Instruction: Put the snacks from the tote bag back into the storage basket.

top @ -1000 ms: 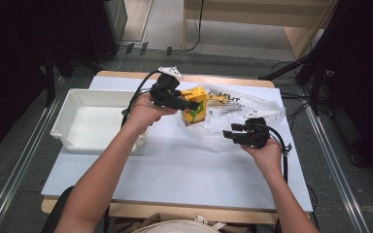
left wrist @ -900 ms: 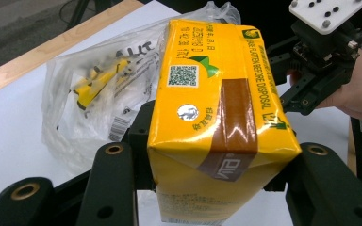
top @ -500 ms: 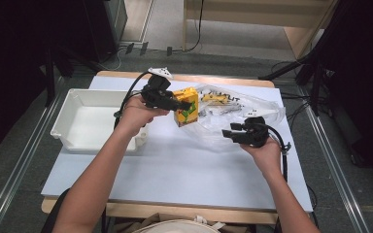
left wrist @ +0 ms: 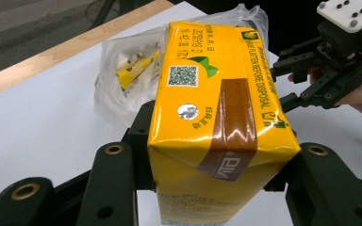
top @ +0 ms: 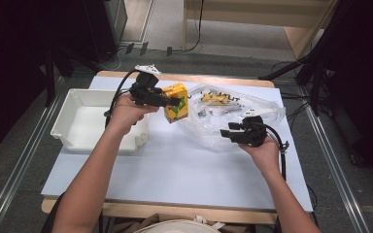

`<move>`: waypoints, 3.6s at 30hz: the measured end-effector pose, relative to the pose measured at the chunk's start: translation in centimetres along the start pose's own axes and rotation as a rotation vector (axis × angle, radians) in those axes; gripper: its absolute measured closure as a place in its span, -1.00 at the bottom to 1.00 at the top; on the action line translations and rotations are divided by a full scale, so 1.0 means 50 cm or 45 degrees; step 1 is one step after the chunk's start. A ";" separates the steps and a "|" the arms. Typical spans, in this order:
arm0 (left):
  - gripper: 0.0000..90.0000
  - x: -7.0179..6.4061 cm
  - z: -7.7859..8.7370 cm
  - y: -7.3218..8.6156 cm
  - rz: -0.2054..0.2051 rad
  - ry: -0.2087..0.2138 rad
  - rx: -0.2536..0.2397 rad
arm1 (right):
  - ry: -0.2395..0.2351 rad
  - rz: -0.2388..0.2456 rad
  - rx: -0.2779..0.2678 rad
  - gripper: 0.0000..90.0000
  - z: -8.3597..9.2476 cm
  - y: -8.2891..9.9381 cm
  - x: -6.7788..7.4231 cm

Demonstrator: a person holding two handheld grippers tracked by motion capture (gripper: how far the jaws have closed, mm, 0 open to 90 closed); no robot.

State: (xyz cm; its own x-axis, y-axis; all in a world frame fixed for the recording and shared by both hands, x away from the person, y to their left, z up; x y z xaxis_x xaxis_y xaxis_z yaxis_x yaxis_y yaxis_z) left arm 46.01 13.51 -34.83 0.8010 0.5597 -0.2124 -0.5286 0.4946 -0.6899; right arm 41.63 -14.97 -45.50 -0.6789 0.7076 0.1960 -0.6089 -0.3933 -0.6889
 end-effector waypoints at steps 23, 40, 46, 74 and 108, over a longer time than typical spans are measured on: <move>0.17 0.059 0.065 0.025 0.074 -0.079 -0.021 | -0.009 -0.001 0.000 0.10 -0.005 -0.005 -0.001; 0.17 0.098 0.109 0.042 0.115 -0.144 -0.049 | -0.009 0.001 0.002 0.10 -0.006 -0.004 -0.001; 0.17 0.117 0.116 0.053 0.148 -0.163 -0.053 | -0.007 0.004 0.002 0.10 -0.006 -0.004 -0.001; 0.17 0.191 0.124 0.109 0.239 -0.255 -0.040 | -0.004 0.003 0.001 0.10 -0.006 -0.005 -0.001; 0.17 0.243 0.059 0.169 0.268 -0.352 0.014 | 0.001 0.000 -0.003 0.11 -0.005 -0.005 -0.001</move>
State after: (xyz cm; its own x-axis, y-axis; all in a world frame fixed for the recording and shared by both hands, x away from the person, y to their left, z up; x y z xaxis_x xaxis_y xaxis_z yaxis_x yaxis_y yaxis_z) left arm 50.45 26.43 -41.19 0.5683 0.8086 -0.1524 -0.6784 0.3556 -0.6429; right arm 41.92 -14.74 -45.52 -0.6784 0.7082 0.1955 -0.6080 -0.3919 -0.6905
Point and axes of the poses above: each handheld gripper's, and its own axes: z roughly backward along the jaws, y roughly out of its underside, x roughly to its left, the point moved 5 cm from there along -z, roughly forward along the jaws, and after that the axes turned 7 degrees about x, right-handed, at the moved point
